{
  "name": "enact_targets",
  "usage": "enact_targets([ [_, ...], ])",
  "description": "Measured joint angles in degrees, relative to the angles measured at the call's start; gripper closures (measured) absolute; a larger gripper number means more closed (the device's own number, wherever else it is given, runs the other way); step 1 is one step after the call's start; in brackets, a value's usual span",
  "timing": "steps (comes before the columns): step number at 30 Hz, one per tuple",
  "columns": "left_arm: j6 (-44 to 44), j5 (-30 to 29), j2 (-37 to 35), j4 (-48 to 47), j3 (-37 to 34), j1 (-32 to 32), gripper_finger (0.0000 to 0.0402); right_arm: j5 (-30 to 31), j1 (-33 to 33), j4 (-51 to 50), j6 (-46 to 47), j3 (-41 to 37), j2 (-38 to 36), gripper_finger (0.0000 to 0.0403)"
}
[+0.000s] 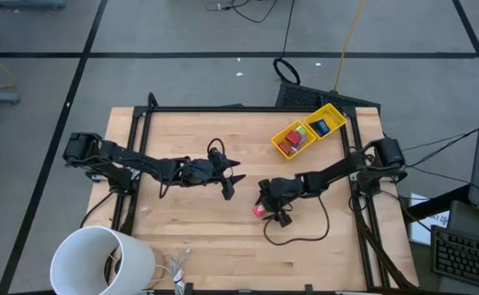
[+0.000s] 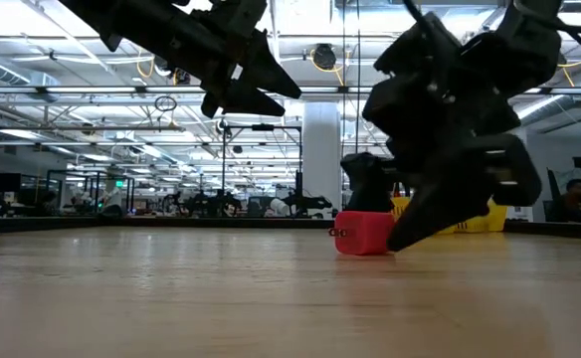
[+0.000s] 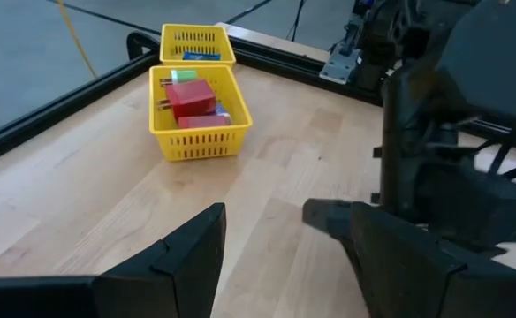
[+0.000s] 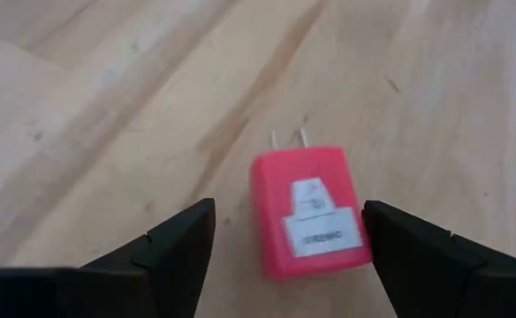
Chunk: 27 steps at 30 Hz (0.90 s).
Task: Pick & Place Office items
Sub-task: Put the pink charger adapter into the left yellow bin
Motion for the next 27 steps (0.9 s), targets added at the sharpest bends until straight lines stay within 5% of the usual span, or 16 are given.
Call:
enact_targets([
  [20, 0.2, 0.0, 0.0, 0.0, 0.0, 0.0, 0.0160, -0.2, -0.7, -0.1, 0.3, 1.3, 1.4, 0.0253],
  [27, 0.2, 0.0, 0.0, -0.1, 0.0, 0.0, 0.0160, -0.2, -1.0, -2.4, 0.0, 1.3, -0.4, 0.0243],
])
